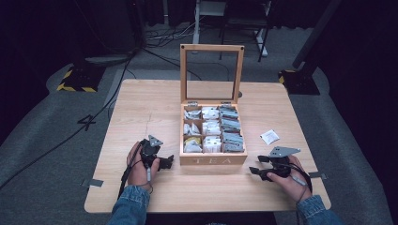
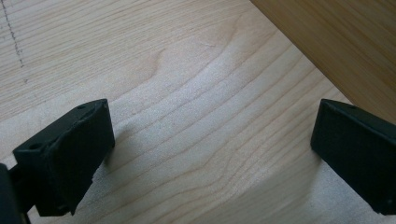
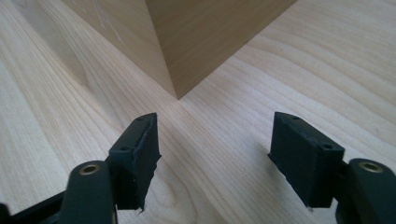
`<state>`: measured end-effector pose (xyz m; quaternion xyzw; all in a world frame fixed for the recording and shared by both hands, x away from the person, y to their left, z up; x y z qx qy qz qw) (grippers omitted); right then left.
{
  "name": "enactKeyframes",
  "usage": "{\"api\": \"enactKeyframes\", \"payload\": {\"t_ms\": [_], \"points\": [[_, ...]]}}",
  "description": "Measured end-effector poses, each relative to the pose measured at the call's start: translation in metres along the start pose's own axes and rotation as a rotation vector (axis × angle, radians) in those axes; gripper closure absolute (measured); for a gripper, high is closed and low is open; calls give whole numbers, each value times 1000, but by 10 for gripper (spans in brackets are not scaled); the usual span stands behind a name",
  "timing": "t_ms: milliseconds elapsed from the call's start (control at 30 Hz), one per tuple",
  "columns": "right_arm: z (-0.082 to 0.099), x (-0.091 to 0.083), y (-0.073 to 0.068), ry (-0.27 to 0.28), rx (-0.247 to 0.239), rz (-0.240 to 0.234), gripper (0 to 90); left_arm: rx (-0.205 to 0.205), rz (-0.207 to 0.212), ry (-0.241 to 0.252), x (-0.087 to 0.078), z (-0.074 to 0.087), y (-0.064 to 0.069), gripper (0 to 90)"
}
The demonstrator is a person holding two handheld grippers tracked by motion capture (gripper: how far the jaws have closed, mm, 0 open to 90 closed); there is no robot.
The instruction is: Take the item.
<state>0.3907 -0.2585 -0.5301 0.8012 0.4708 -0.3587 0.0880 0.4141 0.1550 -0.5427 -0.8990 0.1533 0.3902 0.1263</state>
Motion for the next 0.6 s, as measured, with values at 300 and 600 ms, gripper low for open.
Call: {"api": "enactKeyframes", "payload": {"t_ms": [300,600], "points": [[2,11,1,-14,-85,26,129,3,-1,0,1,-1,0,0],[2,11,1,-16,-88,26,122,4,0,-2,1,-2,1,0]]}}
Point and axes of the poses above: each handheld gripper's, and its own axes: x roughly forward along the jaws, z roughly out of its underside, y roughly to its right, the point moved 5 cm from there along x, roughly forward along the jaws, and after that the axes turned 10 degrees about -z, right-handed, at the moved point
